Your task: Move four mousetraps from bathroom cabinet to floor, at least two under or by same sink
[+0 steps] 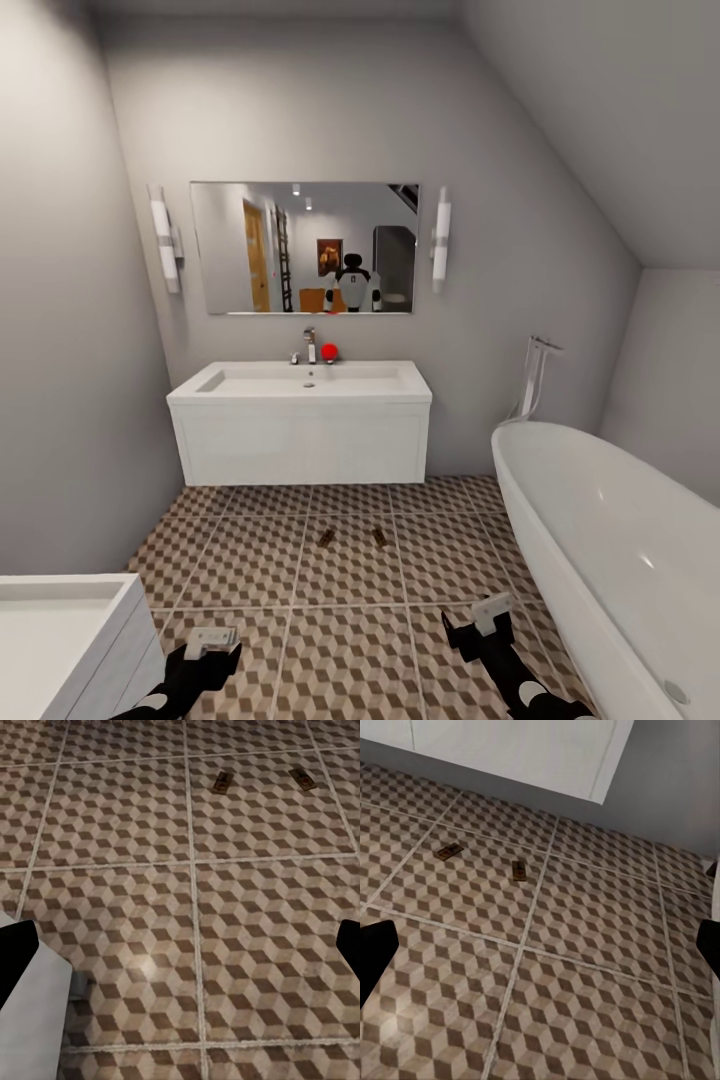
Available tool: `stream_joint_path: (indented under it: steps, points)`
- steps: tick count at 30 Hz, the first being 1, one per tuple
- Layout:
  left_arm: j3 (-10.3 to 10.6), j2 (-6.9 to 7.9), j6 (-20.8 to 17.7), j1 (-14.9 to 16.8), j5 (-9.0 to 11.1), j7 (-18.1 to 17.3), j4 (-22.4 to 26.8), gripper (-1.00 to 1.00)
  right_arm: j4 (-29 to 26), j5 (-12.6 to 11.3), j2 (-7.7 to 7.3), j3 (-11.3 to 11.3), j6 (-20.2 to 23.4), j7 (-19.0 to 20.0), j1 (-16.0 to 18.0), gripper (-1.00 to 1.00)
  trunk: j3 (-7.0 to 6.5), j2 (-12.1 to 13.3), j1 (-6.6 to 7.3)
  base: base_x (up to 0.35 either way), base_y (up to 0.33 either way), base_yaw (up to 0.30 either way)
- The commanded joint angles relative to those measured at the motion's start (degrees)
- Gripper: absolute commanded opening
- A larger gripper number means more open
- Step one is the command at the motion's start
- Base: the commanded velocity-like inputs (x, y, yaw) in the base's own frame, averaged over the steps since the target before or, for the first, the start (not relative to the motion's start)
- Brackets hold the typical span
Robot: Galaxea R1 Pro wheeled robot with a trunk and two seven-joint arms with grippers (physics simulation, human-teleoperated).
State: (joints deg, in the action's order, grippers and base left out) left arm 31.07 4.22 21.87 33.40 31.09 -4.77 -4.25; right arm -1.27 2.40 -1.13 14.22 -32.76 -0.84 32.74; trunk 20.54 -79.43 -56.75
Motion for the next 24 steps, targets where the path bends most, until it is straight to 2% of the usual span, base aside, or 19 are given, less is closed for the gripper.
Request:
stream_joint_path:
  steps: [1, 24]
  points:
    - [0.29, -0.06, 0.27, 0.09, 0.61, -0.48, -0.24, 1.00, 0.04, 0.24, -0.01, 0.02, -0.12, -0.10, 0.04, 1.00, 0.04, -0.04, 0.00, 0.000, 0.000, 0.000]
    - [0.22, -0.31, -0.14, 0.09, 0.71, -0.34, -0.22, 1.00, 0.04, 0.31, -0.01, 0.02, 0.31, -0.01, 0.04, 1.00, -0.05, -0.04, 0.00, 0.000, 0.000, 0.000]
